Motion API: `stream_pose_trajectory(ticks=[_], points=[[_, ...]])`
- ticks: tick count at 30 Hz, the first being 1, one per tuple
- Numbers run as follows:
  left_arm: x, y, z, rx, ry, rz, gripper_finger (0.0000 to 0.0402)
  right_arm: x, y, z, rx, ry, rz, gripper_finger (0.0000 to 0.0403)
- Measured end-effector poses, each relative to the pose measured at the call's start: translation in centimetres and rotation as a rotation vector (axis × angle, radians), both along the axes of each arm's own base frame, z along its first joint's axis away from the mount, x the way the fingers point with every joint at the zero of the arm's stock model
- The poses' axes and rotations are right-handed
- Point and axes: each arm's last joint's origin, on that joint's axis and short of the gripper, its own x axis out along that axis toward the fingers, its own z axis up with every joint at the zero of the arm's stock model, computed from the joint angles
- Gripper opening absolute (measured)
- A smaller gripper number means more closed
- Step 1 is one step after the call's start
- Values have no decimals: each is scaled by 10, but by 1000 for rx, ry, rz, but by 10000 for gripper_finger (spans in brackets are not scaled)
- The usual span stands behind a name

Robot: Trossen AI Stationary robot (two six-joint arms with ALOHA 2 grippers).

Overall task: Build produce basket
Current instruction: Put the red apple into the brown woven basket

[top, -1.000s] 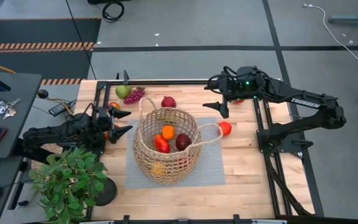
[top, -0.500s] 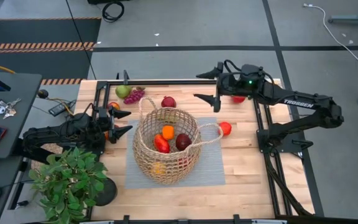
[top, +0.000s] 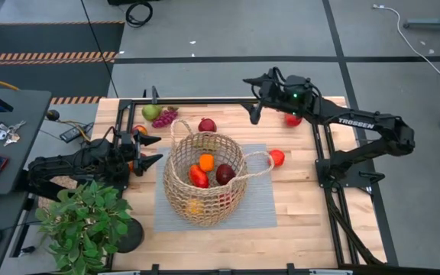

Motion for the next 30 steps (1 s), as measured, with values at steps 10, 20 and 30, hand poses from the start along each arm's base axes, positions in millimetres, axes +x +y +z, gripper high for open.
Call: stream_pose_trajectory(ticks=[10,20,30], points=[[0,0,0,0,0,0,389,-35,-9,-38,130,34,-265,357],[0,0,0,0,0,0,389,-82,-33,-104,432,24,-542,357],[0,0,0,0,0,0,389,-106,-40,-147,580,37,-793,357]])
